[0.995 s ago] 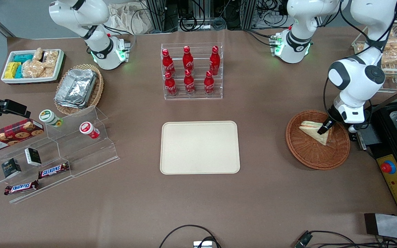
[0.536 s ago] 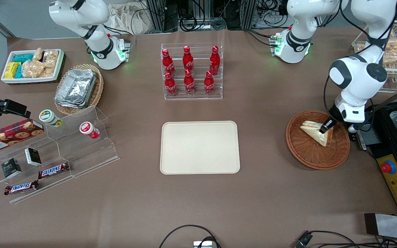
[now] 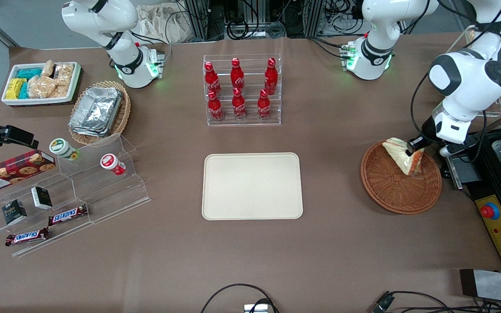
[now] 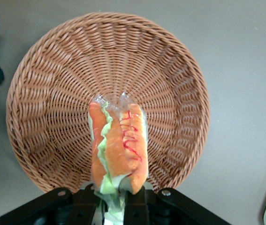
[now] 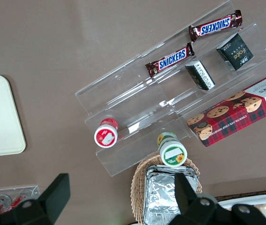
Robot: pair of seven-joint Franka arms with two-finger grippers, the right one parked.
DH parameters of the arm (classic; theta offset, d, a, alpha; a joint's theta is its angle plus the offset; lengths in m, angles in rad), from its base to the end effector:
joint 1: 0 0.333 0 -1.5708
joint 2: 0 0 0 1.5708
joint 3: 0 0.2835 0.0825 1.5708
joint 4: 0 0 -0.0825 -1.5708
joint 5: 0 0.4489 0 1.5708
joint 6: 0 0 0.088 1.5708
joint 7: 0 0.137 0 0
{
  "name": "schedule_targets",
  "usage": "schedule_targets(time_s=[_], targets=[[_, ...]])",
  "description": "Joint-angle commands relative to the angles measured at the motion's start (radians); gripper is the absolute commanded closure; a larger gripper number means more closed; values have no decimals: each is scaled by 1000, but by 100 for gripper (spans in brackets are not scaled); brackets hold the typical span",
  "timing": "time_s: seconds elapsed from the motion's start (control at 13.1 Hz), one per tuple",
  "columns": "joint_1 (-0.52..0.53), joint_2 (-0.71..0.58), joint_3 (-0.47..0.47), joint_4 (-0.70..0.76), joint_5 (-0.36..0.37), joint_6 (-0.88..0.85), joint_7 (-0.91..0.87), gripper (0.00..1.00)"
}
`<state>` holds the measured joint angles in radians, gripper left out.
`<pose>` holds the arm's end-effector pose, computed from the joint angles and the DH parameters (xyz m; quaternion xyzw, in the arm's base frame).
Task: Place sandwich from basket to tray
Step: 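Close the left gripper on the sandwich and lift it from the basket, then carry the held sandwich with the left gripper over the cream tray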
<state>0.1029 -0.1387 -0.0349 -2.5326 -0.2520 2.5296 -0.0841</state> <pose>0.5130 0.0340 0.2284 0.9797 0.1727 0.0668 0.0771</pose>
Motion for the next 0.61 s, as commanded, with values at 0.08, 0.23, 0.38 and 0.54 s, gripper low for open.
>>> schedule_targets(time_s=[0.08, 0.23, 0.38, 0.54], targets=[[-5, -52, -37, 40, 3, -115, 148, 87], [-5, -61, -92, 92, 32, -175, 164, 85], [-5, -59, -140, 184, 65, -283, 156, 85], [-6, -49, -181, 286, 65, -408, 156, 85]])
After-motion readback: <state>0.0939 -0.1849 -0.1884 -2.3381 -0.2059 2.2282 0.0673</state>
